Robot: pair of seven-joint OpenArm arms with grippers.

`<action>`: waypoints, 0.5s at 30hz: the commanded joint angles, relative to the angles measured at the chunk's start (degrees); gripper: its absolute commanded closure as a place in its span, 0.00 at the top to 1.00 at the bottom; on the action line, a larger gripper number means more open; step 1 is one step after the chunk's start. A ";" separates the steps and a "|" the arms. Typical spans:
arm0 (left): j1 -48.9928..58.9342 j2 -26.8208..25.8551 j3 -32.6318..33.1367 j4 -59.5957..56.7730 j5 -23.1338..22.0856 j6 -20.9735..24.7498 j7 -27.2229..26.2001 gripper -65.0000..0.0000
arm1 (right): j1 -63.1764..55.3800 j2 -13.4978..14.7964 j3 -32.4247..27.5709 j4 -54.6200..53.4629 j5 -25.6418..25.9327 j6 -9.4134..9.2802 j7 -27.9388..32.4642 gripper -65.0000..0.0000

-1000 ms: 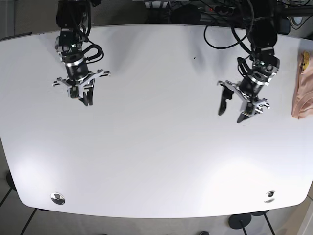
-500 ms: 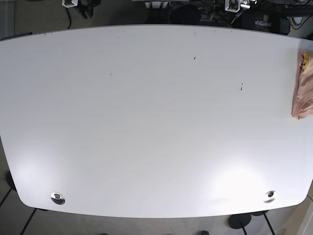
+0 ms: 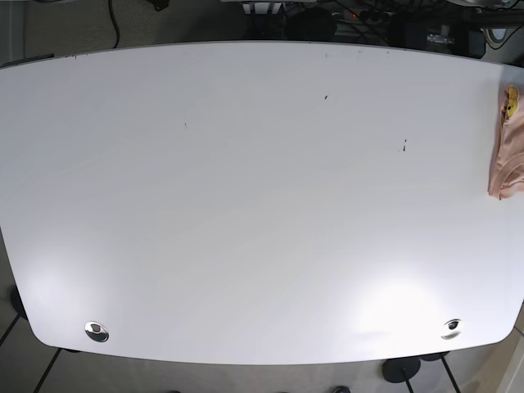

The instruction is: Fold the T-shirt properly

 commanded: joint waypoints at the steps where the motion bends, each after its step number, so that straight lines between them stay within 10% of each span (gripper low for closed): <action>1: -5.64 -0.92 -0.26 -9.22 -0.11 0.39 -1.18 0.58 | 3.95 -0.82 0.04 -6.46 0.04 0.57 1.27 0.10; 15: -34.04 -4.61 3.52 -46.67 -0.11 6.98 5.76 0.58 | 26.45 -1.17 0.04 -30.73 -2.51 0.57 1.01 0.11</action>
